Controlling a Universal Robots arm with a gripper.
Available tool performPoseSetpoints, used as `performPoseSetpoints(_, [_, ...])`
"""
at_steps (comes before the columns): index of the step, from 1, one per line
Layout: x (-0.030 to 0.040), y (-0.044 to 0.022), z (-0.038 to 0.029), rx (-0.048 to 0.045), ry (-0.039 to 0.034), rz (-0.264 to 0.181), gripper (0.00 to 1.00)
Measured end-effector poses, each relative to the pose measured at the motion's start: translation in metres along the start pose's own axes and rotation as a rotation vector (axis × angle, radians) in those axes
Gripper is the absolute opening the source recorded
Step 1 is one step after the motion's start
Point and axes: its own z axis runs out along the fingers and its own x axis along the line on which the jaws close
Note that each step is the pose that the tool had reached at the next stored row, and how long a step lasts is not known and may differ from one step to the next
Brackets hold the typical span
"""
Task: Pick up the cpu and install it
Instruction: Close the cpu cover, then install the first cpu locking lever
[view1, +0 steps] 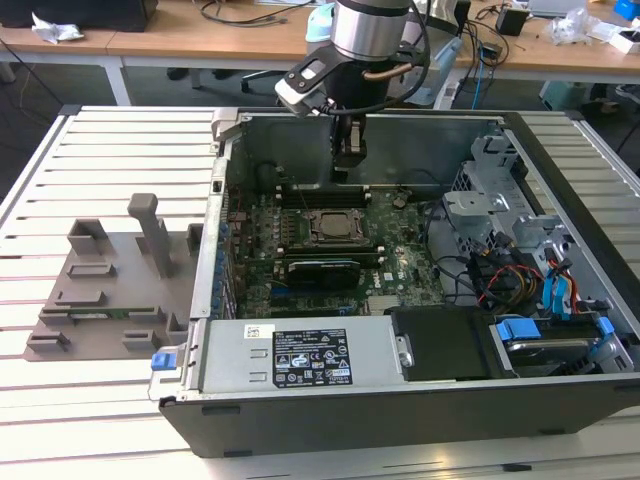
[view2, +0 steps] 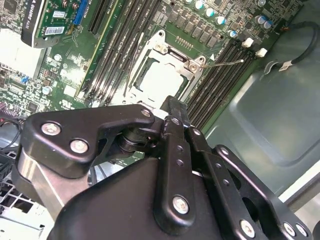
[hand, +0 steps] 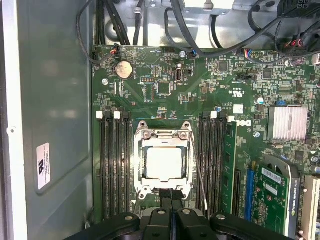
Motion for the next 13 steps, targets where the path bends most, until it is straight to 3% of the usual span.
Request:
performPoseSetpoints(8, [0.0000,0.0000,-0.0002,0.0000,-0.0004,-0.003,0.11])
performPoseSetpoints(13, [0.0000,0.0000,-0.0001,-0.0036,-0.0062,-0.084,0.11])
